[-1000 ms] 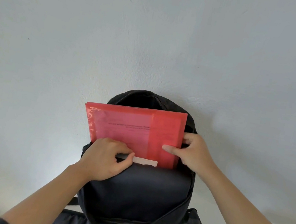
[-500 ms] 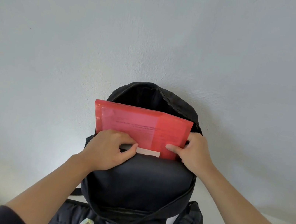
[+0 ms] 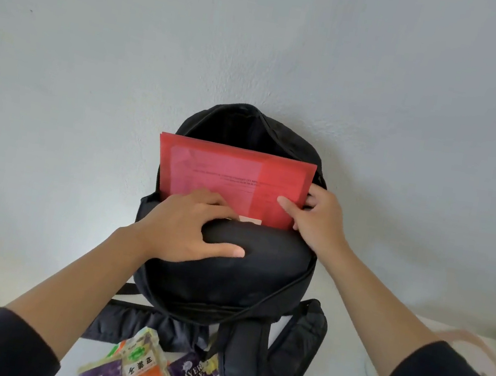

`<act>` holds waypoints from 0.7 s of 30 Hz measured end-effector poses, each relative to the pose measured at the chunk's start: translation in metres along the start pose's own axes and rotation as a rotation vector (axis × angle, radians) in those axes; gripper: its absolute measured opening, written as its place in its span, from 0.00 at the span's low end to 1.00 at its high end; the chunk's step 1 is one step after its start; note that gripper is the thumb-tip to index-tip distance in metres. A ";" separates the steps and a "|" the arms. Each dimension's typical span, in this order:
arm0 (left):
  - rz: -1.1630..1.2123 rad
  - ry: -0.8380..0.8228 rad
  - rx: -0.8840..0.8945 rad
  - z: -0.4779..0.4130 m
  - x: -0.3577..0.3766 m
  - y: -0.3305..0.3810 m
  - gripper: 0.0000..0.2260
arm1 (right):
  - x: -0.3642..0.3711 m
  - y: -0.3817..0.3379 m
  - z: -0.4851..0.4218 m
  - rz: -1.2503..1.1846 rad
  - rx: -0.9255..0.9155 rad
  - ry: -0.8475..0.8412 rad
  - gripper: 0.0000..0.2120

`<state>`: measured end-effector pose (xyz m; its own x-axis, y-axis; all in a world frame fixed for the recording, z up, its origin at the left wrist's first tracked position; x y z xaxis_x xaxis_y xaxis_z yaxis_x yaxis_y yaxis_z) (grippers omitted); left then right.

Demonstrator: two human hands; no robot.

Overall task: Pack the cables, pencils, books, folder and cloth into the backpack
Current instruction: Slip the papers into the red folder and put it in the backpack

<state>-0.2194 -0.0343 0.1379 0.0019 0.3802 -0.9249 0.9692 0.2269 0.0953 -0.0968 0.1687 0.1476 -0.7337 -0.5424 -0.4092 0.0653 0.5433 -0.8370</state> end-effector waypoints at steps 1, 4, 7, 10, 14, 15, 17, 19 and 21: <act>-0.015 0.008 0.005 0.000 0.001 0.002 0.30 | 0.001 0.000 0.004 -0.007 -0.033 0.023 0.14; -0.041 0.007 0.013 0.000 0.003 0.007 0.30 | 0.005 -0.001 0.004 0.027 -0.054 -0.009 0.12; -0.078 -0.021 0.006 -0.002 0.004 0.009 0.31 | 0.007 0.001 -0.001 0.190 -0.052 -0.028 0.11; -0.104 -0.023 -0.017 -0.005 0.003 0.013 0.31 | 0.004 -0.003 0.004 0.212 -0.074 -0.005 0.15; -0.004 0.115 0.008 -0.003 -0.004 0.022 0.20 | -0.005 -0.005 0.025 0.080 -0.051 0.134 0.19; 0.028 0.134 0.017 -0.003 -0.006 0.025 0.19 | -0.006 -0.005 0.032 0.049 -0.065 0.160 0.20; 0.067 0.131 0.073 -0.007 -0.001 0.042 0.19 | -0.009 0.001 0.047 0.044 -0.107 0.170 0.19; 0.050 0.119 0.146 -0.011 0.008 0.062 0.21 | -0.011 0.006 0.062 0.097 -0.160 0.144 0.18; 0.089 0.127 0.204 -0.015 0.018 0.082 0.21 | -0.014 0.010 0.074 0.159 -0.220 0.102 0.14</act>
<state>-0.1440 0.0045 0.1341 0.0713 0.5028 -0.8615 0.9963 0.0065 0.0863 -0.0361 0.1347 0.1180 -0.7913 -0.3778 -0.4807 0.0447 0.7484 -0.6617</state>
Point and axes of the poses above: each hand's wrist, its own z-axis away from the middle knuckle, its own x-axis out of the palm, y = z × x, the point moved 5 cm from there along -z, towards the middle knuckle, and after that the axes turned 3 degrees about -z, right-handed, at the moved point
